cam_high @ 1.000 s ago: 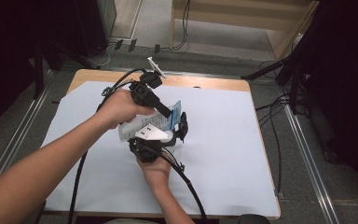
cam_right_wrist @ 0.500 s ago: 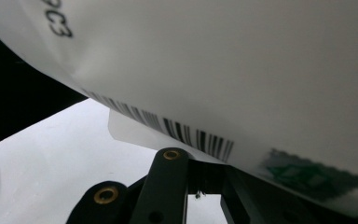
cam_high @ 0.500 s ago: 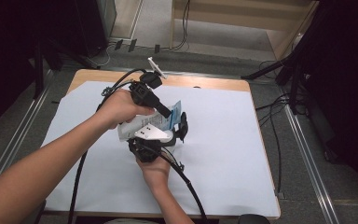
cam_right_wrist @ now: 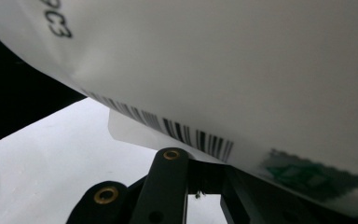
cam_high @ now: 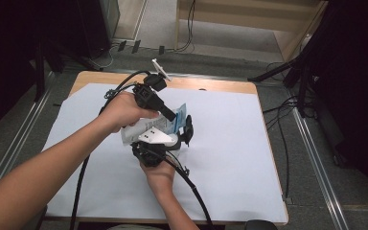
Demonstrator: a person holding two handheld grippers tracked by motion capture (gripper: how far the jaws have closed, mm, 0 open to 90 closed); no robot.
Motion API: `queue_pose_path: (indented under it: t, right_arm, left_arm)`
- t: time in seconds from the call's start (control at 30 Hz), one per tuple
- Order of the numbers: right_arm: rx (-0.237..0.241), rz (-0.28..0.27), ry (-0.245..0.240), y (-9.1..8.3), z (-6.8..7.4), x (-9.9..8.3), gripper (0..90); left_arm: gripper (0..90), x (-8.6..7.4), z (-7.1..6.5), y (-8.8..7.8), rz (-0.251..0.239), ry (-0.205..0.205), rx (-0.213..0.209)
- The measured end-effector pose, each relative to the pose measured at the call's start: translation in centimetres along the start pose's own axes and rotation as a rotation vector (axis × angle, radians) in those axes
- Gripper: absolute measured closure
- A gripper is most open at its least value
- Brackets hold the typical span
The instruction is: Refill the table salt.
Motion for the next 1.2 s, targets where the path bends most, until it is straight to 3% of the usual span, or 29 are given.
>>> queue_pose_path:
  t: [1.2]
  right_arm:
    - [0.007,-0.006,0.005,-0.15,0.00,0.10,90.0]
  left_arm:
    - [88.8,0.14,0.05,0.05,0.001,0.004,-0.001]
Point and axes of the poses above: each handheld gripper's, and its own axes: y roughly forward along the jaws, x roughly out of its top, z roughly to its left, the point moved 2 cm from there along y, roughly forward along the jaws, and after that the axes turned 12 degrees about z, right-handed, at the moved point
